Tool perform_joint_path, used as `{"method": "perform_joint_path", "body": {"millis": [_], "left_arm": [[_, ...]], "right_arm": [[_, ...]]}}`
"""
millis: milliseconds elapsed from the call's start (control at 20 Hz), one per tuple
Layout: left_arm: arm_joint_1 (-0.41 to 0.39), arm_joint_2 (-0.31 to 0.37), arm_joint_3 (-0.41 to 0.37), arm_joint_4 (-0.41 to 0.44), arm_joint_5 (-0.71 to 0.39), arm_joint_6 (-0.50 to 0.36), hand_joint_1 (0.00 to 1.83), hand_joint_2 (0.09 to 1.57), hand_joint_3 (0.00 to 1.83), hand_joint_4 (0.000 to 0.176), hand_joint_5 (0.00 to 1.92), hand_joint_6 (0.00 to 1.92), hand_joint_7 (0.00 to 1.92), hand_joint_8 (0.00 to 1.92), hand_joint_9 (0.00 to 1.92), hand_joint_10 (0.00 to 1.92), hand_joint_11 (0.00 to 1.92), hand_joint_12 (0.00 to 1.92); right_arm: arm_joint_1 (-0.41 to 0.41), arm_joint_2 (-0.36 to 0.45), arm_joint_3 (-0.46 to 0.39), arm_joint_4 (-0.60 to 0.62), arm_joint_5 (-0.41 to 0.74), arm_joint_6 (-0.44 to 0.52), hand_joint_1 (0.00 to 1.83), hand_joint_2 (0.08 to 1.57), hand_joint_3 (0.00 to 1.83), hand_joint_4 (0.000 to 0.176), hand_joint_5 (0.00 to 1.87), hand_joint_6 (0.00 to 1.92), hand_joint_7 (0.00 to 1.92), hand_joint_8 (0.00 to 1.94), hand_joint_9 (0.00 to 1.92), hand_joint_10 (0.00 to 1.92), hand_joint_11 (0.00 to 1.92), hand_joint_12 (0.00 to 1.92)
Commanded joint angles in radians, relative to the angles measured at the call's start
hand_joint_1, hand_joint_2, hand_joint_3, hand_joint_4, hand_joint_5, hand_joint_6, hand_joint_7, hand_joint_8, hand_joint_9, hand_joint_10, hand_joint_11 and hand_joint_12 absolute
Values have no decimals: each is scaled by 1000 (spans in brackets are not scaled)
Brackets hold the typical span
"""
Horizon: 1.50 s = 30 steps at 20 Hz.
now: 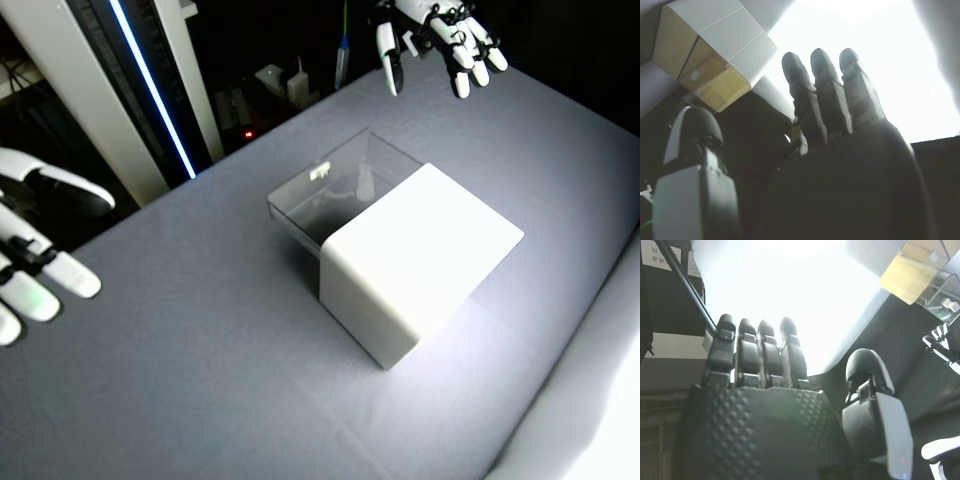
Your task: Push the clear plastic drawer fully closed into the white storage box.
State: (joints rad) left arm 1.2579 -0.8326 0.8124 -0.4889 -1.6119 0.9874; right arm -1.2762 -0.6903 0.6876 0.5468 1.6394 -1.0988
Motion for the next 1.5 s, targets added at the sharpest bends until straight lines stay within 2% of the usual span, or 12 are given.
{"method": "perform_joint_path", "body": {"millis": [0,150,400,500,550,600,800,900,1050,1100,1250,1450], "left_arm": [[-4,7,3,10,-121,-2,0,577,580,176,0,0,0,0,0,0,0,0],[-4,7,3,10,-121,-2,0,579,575,176,0,0,0,0,0,0,0,0],[-6,7,3,10,-121,-1,0,582,569,176,0,0,0,0,0,0,0,0],[-12,8,3,12,-121,3,0,583,567,176,0,0,0,0,0,0,0,0],[-13,8,3,12,-121,3,0,584,566,176,0,0,0,0,0,0,0,0],[-13,7,3,13,-121,6,0,584,565,176,0,0,0,0,0,0,0,0],[-26,-1,9,19,-121,9,0,586,560,176,0,0,0,0,0,0,0,0],[-27,-1,10,20,-121,10,0,587,558,176,0,0,0,0,0,0,0,0],[-28,-2,12,21,-121,10,0,589,555,176,0,0,0,0,0,0,0,0],[-27,-2,12,20,-121,9,0,589,554,176,0,0,0,0,0,0,0,0],[-26,-2,14,20,-121,6,0,590,551,176,0,0,0,0,0,0,0,0],[-26,-1,14,20,-121,7,0,592,548,176,0,0,0,0,0,0,0,0]], "right_arm": [[1,1,2,-6,124,3,0,1149,13,113,0,0,0,0,0,0,0,0],[1,1,2,-6,124,3,0,1176,21,118,0,0,0,0,0,0,0,0],[1,-8,12,-20,124,3,0,1235,37,67,0,0,0,0,0,0,0,0],[-1,-16,17,-46,123,4,0,1245,36,80,0,0,0,0,0,0,0,0],[-31,-16,20,-48,121,14,0,1218,21,119,0,0,0,0,0,0,0,0],[-52,-24,28,-64,105,32,0,1215,18,120,0,0,0,0,0,0,0,0],[-47,-37,35,-98,43,37,0,1233,21,50,0,0,0,0,0,0,0,0],[-27,-49,49,-106,-2,37,0,1243,22,104,0,0,0,0,0,0,0,0],[21,-78,79,-119,-58,36,0,1230,12,115,0,0,0,0,0,0,0,0],[42,-90,91,-127,-83,36,0,1219,7,115,0,0,0,0,0,0,0,0],[71,-115,113,-140,-136,36,0,1260,24,54,0,0,0,0,0,0,0,0],[119,-147,141,-184,-230,36,0,1197,0,124,0,0,0,0,0,0,0,0]]}}
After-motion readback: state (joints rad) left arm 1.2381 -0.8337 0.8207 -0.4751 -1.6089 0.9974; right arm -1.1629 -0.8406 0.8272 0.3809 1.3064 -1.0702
